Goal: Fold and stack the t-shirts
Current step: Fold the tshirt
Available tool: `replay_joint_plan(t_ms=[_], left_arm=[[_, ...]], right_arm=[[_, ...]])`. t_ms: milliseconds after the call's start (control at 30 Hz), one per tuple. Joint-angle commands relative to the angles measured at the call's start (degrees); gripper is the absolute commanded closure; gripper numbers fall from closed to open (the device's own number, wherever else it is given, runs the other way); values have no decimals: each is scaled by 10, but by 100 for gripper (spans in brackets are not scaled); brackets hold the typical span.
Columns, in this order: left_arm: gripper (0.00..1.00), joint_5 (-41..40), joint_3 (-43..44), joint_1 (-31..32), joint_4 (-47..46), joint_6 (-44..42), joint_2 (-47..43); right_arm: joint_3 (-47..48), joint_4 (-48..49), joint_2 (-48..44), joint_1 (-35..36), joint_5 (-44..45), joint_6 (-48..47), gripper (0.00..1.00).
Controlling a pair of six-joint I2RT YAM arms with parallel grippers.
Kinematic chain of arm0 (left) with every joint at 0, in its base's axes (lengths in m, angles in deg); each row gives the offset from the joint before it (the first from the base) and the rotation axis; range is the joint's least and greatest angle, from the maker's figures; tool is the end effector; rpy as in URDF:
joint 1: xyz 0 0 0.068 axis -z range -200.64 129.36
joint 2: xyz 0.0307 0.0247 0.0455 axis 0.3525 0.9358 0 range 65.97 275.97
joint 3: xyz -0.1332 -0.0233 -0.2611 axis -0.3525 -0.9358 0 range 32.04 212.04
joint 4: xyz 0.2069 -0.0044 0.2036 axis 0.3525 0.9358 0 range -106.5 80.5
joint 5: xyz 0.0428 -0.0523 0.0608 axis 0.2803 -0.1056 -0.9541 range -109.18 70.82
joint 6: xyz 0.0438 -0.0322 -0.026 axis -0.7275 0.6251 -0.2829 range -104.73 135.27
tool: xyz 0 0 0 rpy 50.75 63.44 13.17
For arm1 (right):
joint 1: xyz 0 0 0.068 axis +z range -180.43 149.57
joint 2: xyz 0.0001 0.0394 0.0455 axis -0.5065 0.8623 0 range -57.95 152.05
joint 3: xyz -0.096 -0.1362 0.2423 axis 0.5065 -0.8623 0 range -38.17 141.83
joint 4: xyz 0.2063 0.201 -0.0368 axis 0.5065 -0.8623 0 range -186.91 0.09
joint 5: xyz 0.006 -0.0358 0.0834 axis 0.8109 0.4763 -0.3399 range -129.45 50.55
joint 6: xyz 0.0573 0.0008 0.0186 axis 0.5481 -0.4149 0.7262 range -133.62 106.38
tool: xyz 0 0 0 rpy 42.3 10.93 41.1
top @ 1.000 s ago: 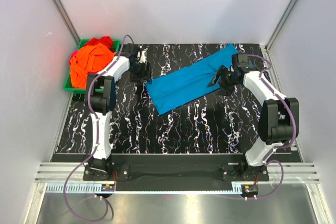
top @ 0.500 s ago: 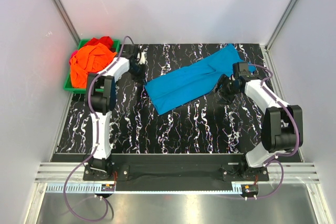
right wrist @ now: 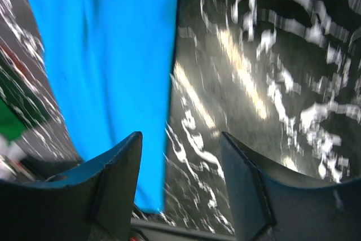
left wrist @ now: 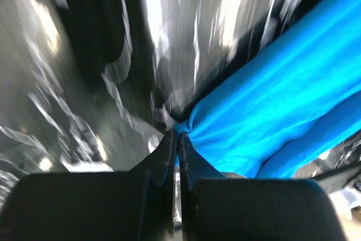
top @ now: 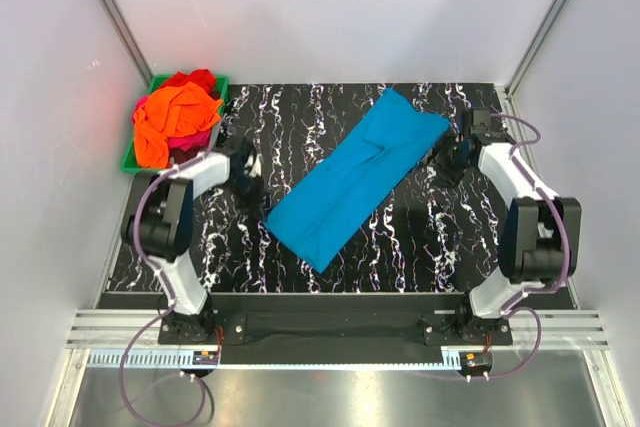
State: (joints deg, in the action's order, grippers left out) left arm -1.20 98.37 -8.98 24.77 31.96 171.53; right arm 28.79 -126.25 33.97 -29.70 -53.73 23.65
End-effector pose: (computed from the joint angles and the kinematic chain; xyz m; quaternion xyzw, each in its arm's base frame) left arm 0.3570 -0.0876 0.1462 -0.0302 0.9839 -0.1710 0.0412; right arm 0.3609 0.0156 0.2345 0.2721 0.9225 0.1939 0.1933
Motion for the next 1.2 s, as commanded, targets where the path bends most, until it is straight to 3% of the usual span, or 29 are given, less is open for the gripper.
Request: replay_joint_plan(t_ms=[0,133,200,433,600,800,1000,1067,1167], left_arm=[[100,29,-79,23,-22,60,-90],[100,78,-179,52,-62,120,-155],[100,94,-199,60,-83,153,-184],[100,68,-240,65,-79,236,-245],[100,57,-249,68,-96,263,-244],[100,52,-244,72,-119,283,-201],[100,66,-222,98,-164,317,-173],[100,74,-209,102,-157,319,-165],[99,92,-203,108,-157,320,-161]], right_arm=[[62,34,58,-25,10,-5,36],[141,63,160,-27,-11,-40,38],[191,63,196,-28,-6,-59,43],[327,80,355,-30,-35,-48,56],[487,11,464,-30,-27,-65,60],[615,-1,542,-30,-32,-99,64],[779,-62,640,-30,-57,-121,60],[782,-86,626,-30,-59,-119,55],[690,-85,526,-25,-33,-107,44]])
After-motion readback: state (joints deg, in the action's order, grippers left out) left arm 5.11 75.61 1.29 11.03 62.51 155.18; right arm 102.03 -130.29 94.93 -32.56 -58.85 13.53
